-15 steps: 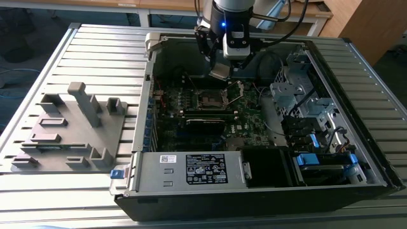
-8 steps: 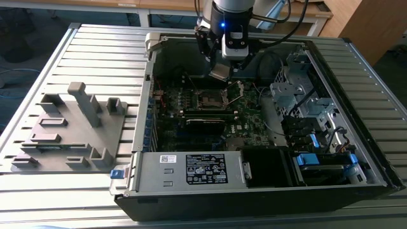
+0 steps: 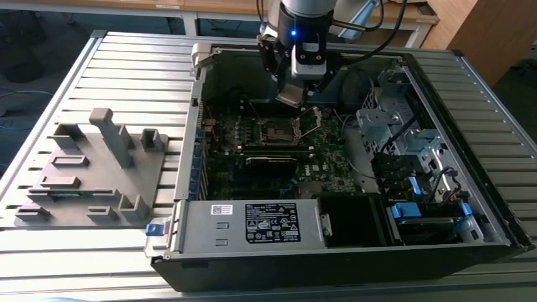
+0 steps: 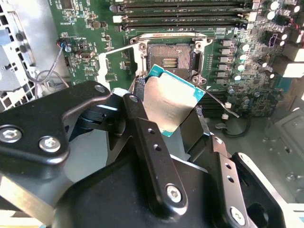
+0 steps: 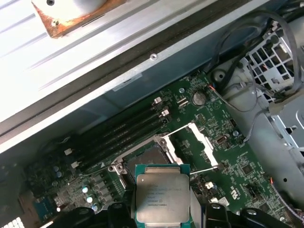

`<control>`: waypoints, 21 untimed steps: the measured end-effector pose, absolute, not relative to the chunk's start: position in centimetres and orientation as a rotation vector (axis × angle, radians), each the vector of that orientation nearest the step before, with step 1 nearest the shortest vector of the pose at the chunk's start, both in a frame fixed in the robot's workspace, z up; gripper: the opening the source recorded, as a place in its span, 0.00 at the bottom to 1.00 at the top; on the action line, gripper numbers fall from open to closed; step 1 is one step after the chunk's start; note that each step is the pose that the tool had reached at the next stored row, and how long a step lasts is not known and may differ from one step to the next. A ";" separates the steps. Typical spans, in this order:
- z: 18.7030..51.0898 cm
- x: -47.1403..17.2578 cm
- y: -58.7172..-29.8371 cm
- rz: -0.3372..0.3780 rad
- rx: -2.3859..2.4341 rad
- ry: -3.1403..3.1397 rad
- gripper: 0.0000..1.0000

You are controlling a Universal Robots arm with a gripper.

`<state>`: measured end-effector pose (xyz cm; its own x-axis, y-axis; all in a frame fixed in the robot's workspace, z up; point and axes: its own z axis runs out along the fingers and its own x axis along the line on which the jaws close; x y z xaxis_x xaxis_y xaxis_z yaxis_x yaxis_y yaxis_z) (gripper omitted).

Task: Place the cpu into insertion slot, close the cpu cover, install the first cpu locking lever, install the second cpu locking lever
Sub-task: 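Place the cpu into insertion slot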

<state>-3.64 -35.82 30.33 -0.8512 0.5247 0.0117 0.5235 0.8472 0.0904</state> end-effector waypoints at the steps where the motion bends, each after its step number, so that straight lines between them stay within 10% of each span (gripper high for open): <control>1: 30.3 -3.6 -35.8 0.141 0.871 3.001 0.54; 21: 29.9 -3.6 -35.8 0.141 0.882 2.997 0.54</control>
